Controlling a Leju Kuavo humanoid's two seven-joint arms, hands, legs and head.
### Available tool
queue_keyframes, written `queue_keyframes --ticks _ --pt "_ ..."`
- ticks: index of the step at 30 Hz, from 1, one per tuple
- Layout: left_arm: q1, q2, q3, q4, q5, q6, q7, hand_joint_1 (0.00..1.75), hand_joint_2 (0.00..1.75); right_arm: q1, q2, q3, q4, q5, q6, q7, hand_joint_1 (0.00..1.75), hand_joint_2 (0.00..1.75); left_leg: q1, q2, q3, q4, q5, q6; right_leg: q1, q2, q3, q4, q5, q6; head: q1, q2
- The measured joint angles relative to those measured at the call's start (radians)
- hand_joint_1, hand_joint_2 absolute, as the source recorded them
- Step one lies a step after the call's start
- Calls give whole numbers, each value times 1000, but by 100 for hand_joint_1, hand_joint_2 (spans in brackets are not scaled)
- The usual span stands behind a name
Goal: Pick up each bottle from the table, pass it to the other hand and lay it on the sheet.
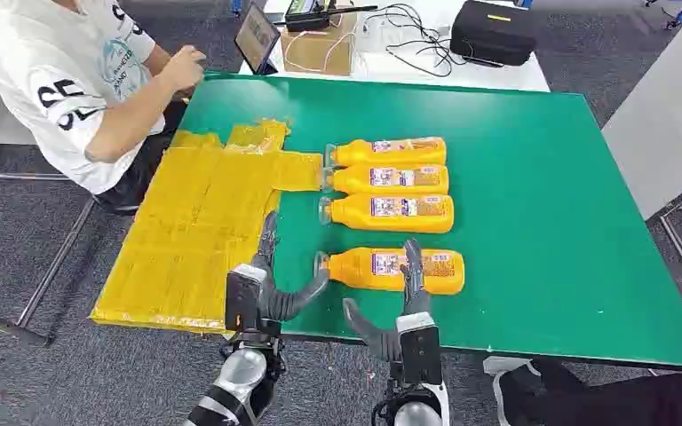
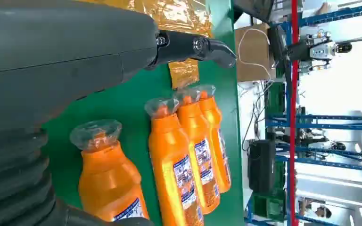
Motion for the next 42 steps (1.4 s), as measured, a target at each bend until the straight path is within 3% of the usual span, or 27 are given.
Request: queue_keyframes --ticks 30,42 --pt "1 0 -3 -9 -76 89 -19 0 175 1 0 -3 -3 9 -10 1 0 175 0 0 0 0 0 0 0 0 0 0 0 0 0 0" --pt "1 0 -2 -7 -44 41 -7 0 175 -12 -30 -40 8 133 -37 55 0 175 0 0 0 0 0 0 0 0 0 0 0 0 0 0"
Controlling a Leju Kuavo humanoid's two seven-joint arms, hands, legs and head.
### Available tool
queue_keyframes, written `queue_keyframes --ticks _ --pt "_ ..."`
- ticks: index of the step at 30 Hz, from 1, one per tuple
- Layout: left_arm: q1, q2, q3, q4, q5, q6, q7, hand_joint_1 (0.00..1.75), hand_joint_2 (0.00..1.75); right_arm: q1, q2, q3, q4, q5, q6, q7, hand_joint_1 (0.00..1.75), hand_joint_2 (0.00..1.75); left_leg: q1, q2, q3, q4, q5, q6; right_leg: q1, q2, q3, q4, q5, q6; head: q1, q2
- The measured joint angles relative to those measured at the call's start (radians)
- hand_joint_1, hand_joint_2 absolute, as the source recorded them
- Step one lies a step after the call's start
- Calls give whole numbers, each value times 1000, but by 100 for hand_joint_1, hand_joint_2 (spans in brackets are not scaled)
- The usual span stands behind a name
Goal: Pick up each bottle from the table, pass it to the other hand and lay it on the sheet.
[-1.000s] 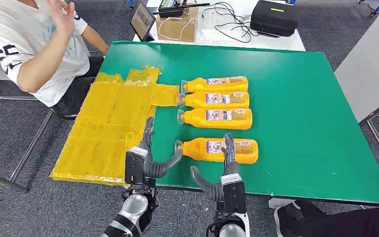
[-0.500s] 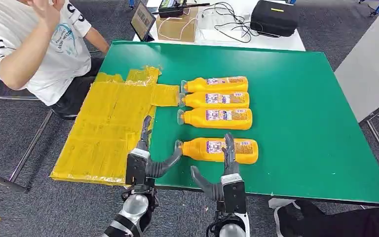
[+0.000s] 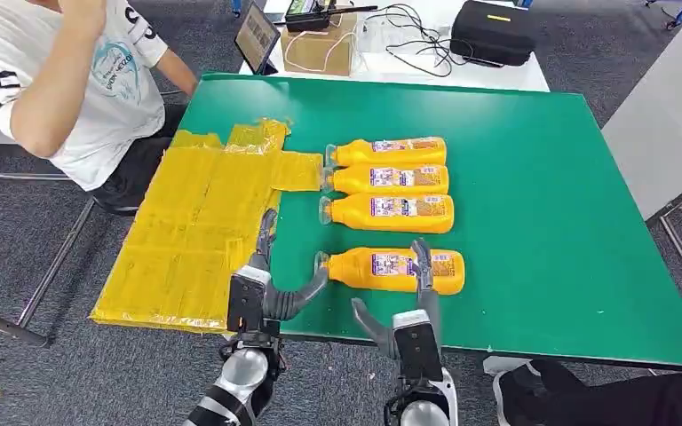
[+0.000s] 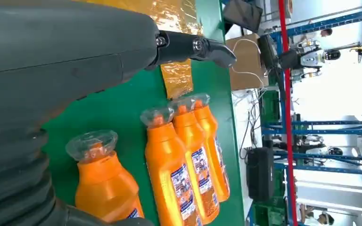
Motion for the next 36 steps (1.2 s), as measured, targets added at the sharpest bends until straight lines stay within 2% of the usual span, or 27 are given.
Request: queue_keyframes --ticks 9,16,26,36 --pt "0 0 2 1 1 -3 0 0 175 -7 -18 -20 10 7 -1 4 0 175 0 0 0 0 0 0 0 0 0 0 0 0 0 0" --pt "-2 0 3 11 -25 16 -19 0 175 -44 -50 -75 50 202 26 90 0 175 0 0 0 0 0 0 -1 0 0 0 0 0 0 0" --pt "-8 0 4 30 -32 -59 -4 0 175 -160 -126 -147 213 481 102 232 0 175 -1 0 0 0 0 0 -1 0 0 0 0 1 0 0" --pt "-23 -1 4 43 -42 -108 7 0 175 -252 -160 -163 359 576 118 283 0 175 -1 0 0 0 0 0 -1 0 0 0 0 1 0 0"
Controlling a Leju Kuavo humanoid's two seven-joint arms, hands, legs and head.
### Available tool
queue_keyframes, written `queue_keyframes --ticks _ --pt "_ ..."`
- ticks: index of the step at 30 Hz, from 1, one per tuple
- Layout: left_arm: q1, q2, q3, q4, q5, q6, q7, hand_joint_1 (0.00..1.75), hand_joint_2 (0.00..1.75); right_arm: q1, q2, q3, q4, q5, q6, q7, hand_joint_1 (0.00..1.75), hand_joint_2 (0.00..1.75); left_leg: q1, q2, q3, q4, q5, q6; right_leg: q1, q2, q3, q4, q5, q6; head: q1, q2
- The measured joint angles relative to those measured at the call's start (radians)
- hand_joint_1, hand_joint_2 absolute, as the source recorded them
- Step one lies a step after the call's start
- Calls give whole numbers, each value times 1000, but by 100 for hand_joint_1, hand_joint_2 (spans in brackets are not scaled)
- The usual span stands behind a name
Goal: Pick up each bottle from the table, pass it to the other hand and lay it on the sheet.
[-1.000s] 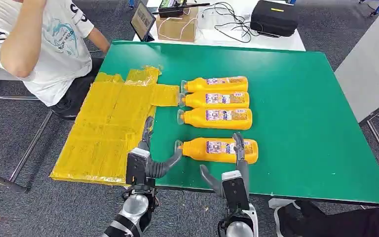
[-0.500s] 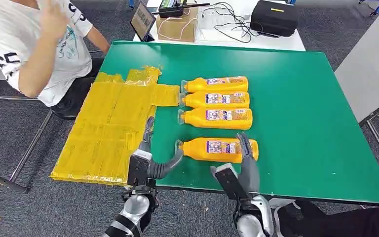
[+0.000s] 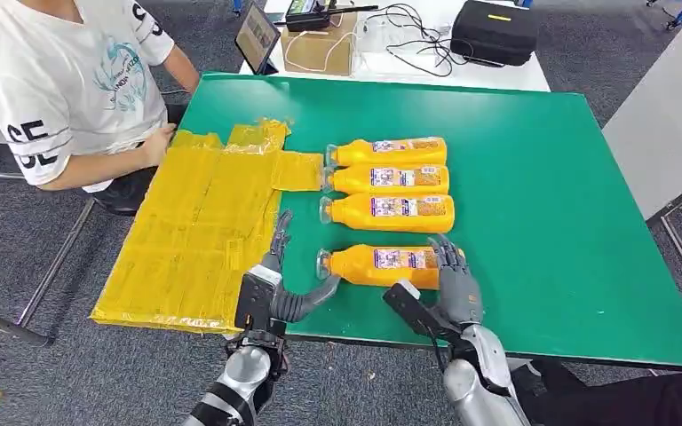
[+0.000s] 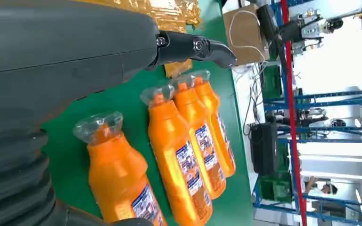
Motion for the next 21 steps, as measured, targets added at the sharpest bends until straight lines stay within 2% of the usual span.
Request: queue_keyframes --ticks 7,14,21 --pt "-5 -2 -1 5 1 -40 13 0 175 -53 0 1 68 53 6 31 0 175 0 0 0 0 0 1 0 0 1 0 0 1 0 0" --pt "-5 -2 -1 5 1 -40 13 0 175 -56 0 1 71 55 7 32 0 175 0 0 0 0 0 1 0 0 1 0 0 1 0 0" --pt "-10 -3 -2 8 -1 -74 25 0 175 -165 -14 51 212 198 60 137 0 175 0 0 2 0 1 1 0 0 2 0 1 1 0 0"
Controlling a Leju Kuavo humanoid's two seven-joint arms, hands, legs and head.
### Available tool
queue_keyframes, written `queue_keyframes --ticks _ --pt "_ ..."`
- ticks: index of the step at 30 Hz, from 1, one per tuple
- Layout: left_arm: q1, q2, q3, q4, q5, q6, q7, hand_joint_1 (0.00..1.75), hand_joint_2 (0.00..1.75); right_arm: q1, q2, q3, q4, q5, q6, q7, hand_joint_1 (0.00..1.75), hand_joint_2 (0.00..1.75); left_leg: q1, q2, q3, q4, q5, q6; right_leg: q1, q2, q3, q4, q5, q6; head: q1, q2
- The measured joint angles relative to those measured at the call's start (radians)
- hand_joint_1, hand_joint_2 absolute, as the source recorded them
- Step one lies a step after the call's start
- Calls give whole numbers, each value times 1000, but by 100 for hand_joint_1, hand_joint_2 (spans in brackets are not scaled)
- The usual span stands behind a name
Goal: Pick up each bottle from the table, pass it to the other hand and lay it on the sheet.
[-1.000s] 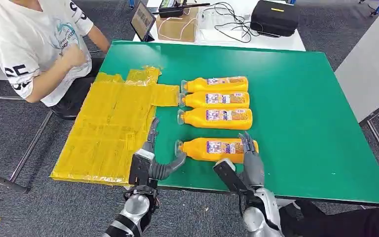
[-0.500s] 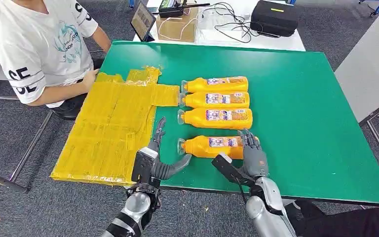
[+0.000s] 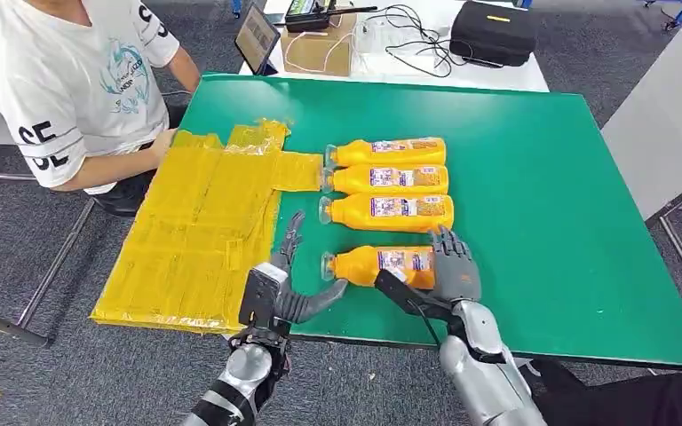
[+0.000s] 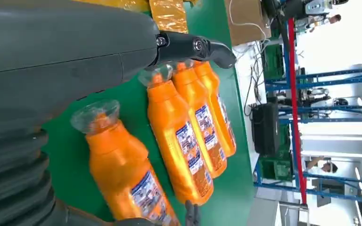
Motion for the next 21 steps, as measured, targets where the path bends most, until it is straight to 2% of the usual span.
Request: queue_keyframes --ticks 5,7,14,21 --pt "-3 0 1 0 -3 -20 6 0 175 -57 -23 30 64 36 94 48 0 175 0 3 4 0 0 0 0 1 3 0 0 0 0 0" --pt "-5 -1 2 0 -3 -22 7 0 175 -78 -35 43 88 39 121 51 175 175 0 3 8 0 -1 0 0 1 6 -1 0 0 0 0" --pt "-7 -1 3 0 -5 -33 6 0 175 -123 -55 83 145 39 177 46 175 175 0 2 14 0 -1 1 0 1 13 -1 0 0 0 0" --pt "-17 -1 19 14 0 -9 -10 0 175 -136 -67 85 145 -135 202 -64 175 175 0 2 16 0 0 2 0 1 15 -1 1 1 0 0"
